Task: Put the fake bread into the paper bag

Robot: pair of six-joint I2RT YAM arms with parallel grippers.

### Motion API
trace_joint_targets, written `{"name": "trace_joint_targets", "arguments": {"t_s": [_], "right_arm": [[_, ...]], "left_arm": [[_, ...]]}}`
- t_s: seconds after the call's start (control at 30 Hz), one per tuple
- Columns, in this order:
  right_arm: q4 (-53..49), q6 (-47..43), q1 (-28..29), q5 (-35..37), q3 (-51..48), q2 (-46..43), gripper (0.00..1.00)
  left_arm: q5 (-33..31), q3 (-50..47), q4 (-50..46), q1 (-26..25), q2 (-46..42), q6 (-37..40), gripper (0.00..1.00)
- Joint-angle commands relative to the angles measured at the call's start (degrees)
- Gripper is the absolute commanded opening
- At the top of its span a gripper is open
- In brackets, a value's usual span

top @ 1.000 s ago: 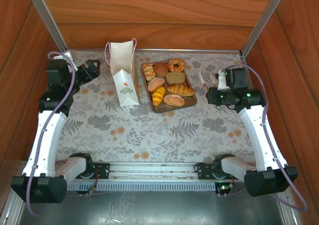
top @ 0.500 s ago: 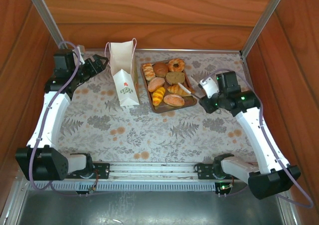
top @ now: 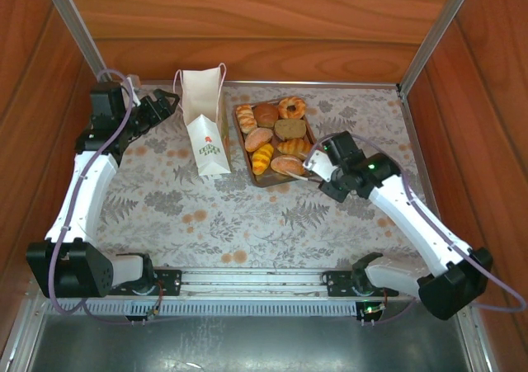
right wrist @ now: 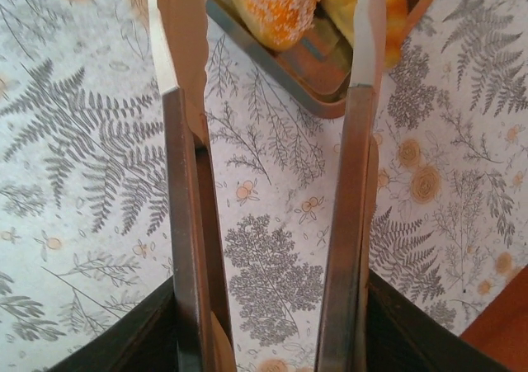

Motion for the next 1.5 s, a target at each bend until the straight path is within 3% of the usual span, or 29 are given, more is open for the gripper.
{"name": "trace_joint_targets", "arguments": {"t_s": [0.0,1.17,1.33,1.47], "right_arm": [[2.6,-1.9,1.5,5.3,-0.4,2.2,0.53],[10.4,-2.1,3.3,10.2,1.8,17.7,0.54],[10.5,-1.8,3.3,9.6,2.1,17.1,0.51],[9.9,-0.8,3.3,9.4,2.0,14.9,0.41]], "left_arm": [[-0.3,-0.8,1.4,-0.3,-1.0,-0.5,0.93],[-2.4,-1.6,1.4,-0.2,-2.4,-0.4,0.93],[-2.5,-1.5,1.4,-0.2,-2.3,-0.4,0.93],[-2.6,-1.3,1.2,-0.2,-2.4,-0.3,0.93]]}}
